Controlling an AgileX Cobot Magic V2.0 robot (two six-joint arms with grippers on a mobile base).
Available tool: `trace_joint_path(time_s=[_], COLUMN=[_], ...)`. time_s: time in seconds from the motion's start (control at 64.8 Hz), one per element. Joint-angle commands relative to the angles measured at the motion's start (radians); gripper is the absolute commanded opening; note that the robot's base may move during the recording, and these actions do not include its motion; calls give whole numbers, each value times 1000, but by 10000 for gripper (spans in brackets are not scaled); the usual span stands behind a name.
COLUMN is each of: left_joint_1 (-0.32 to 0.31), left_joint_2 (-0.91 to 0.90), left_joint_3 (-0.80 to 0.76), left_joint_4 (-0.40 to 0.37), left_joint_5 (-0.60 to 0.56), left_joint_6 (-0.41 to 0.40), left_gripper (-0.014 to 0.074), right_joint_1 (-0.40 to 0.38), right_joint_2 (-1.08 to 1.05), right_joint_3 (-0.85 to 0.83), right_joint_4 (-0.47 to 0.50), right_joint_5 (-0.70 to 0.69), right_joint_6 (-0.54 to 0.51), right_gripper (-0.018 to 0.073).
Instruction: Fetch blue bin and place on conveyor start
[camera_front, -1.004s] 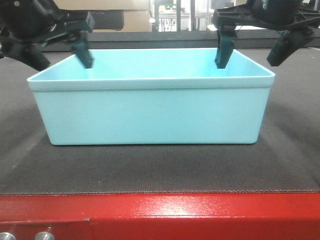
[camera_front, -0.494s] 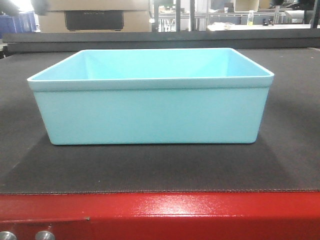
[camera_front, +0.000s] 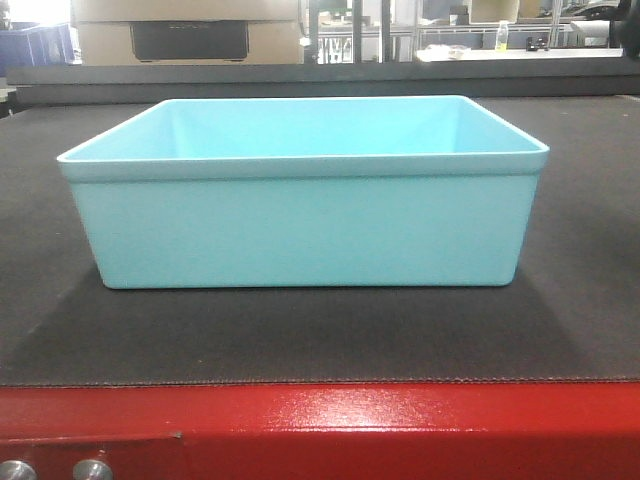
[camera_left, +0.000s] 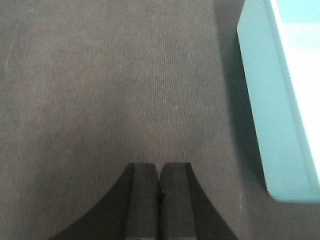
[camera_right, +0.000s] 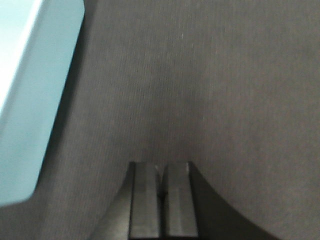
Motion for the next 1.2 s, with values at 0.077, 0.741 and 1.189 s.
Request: trace_joint_path(time_s=[0.077,0.741,1.189], left_joint_1=[6,6,6], left_joint_2=[-201,-973,-986], left_joint_3=[160,320,320], left_joint_4=[0,23,23], left_joint_5=[-102,-140,-140], left_joint_6=[2,6,6], left_gripper=[-111,-111,-111], right_joint_1=[-7,-7,-7], right_joint_2=[-178,-834,-847], right_joint_3=[176,348,348], right_joint_4=[-28,-56,-56], right_joint_5=[-205,-360,-368], right_joint_6=[-4,-4,-4], right_gripper=[-162,-162,-162])
